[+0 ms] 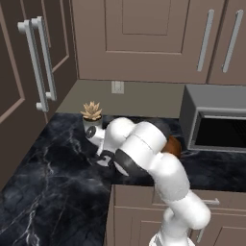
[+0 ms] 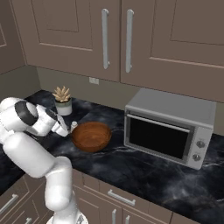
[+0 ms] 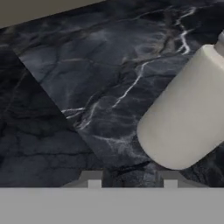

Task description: Retrieve the bottle and the shaker from the cabinet and place them next to the mixing bowl on the counter. Then add garlic from the fridge to the mixing bowl.

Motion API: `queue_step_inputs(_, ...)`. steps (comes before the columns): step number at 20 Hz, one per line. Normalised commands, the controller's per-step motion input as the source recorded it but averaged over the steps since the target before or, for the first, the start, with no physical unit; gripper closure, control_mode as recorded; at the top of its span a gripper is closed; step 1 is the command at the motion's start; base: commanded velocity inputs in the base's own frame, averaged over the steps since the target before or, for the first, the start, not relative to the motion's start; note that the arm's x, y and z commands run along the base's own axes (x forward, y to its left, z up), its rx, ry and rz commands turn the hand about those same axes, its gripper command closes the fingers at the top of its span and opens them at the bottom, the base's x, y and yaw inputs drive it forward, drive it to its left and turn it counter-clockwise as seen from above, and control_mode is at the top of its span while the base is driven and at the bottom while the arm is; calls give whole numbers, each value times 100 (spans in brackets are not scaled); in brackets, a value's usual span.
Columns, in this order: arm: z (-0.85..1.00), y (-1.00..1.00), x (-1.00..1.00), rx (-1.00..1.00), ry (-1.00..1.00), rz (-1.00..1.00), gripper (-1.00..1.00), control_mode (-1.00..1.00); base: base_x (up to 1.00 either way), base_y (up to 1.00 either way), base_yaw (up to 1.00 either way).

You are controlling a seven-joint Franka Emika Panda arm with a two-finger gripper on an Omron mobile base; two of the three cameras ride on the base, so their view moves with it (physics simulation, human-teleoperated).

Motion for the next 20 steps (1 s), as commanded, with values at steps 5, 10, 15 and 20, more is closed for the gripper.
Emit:
queue_step_inputs(5, -30, 11, 1, 11, 0, 0, -100, -100, 0, 0, 0)
queue_step_inputs(10, -4, 20, -19, 2, 0, 0, -100, -100, 0, 0, 0)
queue_step_inputs(15, 2, 23, -68, 0, 6, -2, -100, -100, 0, 0, 0)
queue_step_inputs(20, 61, -2, -96, 10, 13, -4, -100, -100, 0, 0, 0)
